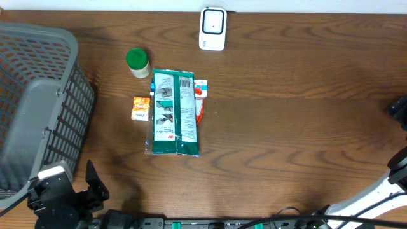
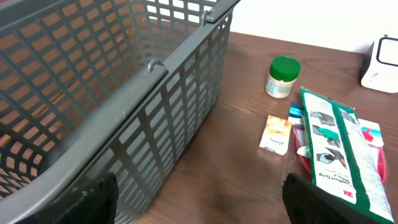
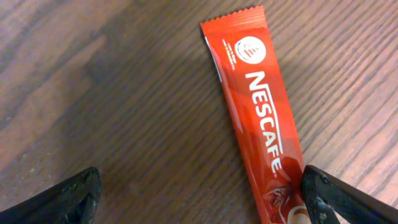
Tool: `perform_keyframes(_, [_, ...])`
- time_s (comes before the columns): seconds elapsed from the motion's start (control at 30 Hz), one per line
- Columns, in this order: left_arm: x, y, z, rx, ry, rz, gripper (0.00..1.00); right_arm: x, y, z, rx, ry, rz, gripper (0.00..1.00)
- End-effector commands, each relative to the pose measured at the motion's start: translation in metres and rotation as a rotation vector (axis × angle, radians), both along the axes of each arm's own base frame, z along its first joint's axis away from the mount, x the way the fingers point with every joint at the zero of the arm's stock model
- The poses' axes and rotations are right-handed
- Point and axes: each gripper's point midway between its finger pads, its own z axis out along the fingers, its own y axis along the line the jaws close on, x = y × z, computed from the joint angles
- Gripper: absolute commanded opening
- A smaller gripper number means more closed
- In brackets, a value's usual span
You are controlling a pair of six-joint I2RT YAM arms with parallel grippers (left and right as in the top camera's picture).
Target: Scan the item barcode
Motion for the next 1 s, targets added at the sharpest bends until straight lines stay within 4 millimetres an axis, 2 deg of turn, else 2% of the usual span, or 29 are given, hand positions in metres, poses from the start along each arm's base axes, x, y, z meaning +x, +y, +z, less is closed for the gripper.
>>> perform_keyframes(0.0, [0.002,0.0,-0.004,0.002,0.014,0.003,0.84,0.0,0.014,-0.019,0.064,0.007,0.017,0.99])
perform_keyframes(0.13, [0.002,0.0,-0.004,0.002,0.014,0.004,0.84,0.003,0.014,-0.008,0.047,-0.003,0.029,0.99])
perform_keyframes(0.27, [0.002,0.0,-0.004,0.002,0.014,0.003,0.84,0.015,0.013,0.03,-0.012,-0.059,0.044,0.99])
perform_keyframes(0.5, [0.002,0.0,-0.004,0.002,0.015,0.003,0.84,0.037,0.021,0.113,-0.126,-0.173,0.088,0.99])
perform_keyframes(0.6, [0.002,0.0,-0.004,0.002,0.015,0.003,0.84,0.042,0.029,0.131,-0.143,-0.193,0.107,0.99])
perform_keyframes(0.83, [0.002,0.0,-0.004,0.002,0.014,0.003,0.84,0.069,0.079,0.143,-0.081,-0.242,0.309,0.99])
perform_keyframes(0.97, [0.002,0.0,-0.004,0.002,0.014,0.003,0.84,0.089,0.119,0.154,-0.043,-0.284,0.413,0.99])
